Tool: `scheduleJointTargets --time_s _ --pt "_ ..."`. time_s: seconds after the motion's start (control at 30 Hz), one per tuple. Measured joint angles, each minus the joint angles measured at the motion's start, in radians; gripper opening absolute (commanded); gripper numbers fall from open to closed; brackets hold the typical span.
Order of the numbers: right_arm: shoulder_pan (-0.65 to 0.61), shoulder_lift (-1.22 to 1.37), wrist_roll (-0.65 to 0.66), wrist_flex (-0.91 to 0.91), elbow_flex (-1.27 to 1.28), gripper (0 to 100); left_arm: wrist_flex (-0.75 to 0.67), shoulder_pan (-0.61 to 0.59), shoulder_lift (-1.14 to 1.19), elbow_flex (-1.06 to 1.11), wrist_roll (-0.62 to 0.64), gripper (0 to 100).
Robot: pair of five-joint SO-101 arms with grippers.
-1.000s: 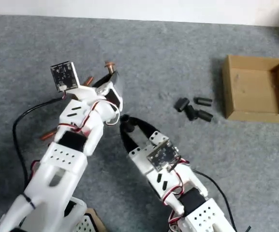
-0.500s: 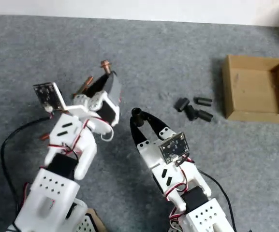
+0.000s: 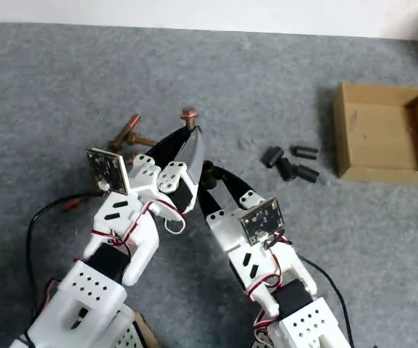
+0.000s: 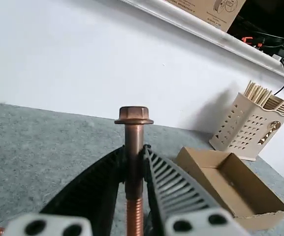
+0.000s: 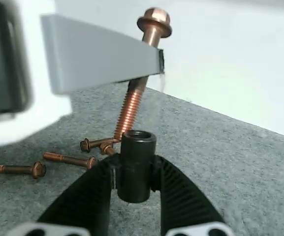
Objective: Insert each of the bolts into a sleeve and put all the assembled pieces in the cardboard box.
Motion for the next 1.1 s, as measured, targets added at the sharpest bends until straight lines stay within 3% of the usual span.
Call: scheduleJointTargets --time_s 1.1 --pt "-0.035 0.000 -0.006 0.023 0.000 0.5 -0.080 0.015 -0.003 -0.002 0.057 1"
